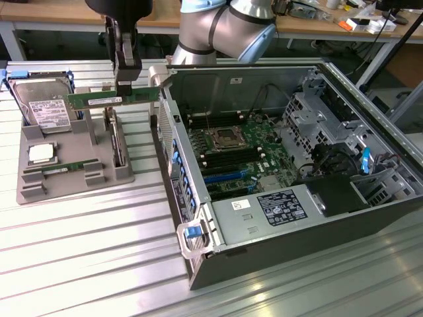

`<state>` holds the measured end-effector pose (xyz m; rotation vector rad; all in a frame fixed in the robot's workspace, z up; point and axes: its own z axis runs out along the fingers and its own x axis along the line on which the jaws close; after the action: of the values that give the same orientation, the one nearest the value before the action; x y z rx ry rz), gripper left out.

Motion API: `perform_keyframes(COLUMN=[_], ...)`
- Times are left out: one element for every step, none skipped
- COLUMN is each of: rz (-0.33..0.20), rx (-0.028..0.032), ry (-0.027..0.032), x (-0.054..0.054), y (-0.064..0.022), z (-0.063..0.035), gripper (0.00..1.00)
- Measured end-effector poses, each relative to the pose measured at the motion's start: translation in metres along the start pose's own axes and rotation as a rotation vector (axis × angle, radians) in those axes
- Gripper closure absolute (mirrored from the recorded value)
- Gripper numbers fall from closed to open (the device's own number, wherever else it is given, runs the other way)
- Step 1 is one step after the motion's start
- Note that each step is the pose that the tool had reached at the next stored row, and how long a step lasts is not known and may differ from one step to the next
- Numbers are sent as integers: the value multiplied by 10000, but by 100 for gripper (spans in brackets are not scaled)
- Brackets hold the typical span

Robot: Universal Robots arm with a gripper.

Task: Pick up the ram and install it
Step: 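Pick up the ram and move it above insertion slot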

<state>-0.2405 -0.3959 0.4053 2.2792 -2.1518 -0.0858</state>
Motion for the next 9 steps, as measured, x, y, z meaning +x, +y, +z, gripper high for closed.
perform_keyframes(rz=[0, 1, 0, 0, 0, 0, -1, 0, 0], rx=[-1, -1, 0, 0, -1, -1, -1, -1, -1], ry=[1, 1, 2, 3, 4, 5, 5, 6, 7], x=[1, 2, 4, 6, 8, 8, 9, 10, 11], y=[-24, -46, -75, -105, -132, -147, -161, -176, -195], z=[-1, -2, -3, -5, -6, -7, -7, -8, -9], gripper=[88, 88, 88, 88, 88, 88, 88, 88, 88])
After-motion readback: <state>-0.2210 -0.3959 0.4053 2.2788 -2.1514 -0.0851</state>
